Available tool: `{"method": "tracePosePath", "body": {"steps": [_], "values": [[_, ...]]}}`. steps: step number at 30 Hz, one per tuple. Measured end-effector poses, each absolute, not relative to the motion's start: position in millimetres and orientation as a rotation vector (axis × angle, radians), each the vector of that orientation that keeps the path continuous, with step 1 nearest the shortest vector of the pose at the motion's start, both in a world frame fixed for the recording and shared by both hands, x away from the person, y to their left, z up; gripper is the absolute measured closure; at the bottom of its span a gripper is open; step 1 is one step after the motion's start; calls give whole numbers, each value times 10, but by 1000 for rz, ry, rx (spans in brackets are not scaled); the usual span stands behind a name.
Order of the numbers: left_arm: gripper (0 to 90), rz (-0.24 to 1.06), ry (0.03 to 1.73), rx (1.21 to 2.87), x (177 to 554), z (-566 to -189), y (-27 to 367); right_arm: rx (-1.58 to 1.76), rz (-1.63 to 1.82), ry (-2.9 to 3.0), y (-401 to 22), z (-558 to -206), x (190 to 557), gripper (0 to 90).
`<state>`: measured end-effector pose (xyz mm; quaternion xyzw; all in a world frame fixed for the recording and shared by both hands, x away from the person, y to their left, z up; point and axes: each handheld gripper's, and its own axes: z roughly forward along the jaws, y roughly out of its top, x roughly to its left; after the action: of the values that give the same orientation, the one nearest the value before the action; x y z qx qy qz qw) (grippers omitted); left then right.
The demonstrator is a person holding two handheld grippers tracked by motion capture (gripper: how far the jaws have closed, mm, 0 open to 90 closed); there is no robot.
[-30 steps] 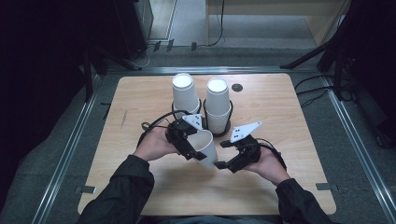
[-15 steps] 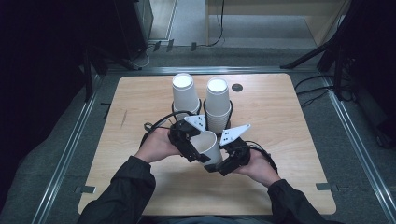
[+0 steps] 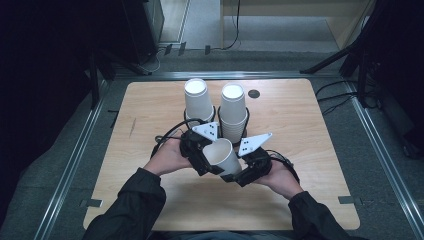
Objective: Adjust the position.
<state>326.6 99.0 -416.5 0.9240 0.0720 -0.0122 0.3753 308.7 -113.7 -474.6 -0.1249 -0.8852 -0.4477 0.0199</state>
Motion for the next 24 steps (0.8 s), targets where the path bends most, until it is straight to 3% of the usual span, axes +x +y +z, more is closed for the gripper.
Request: {"method": "tracePosePath", "body": {"steps": [24], "values": [[0,49,349,2186,3195,-4338,1310,-455,-1528,-2705,-1439,-4552,3164,236]]}}
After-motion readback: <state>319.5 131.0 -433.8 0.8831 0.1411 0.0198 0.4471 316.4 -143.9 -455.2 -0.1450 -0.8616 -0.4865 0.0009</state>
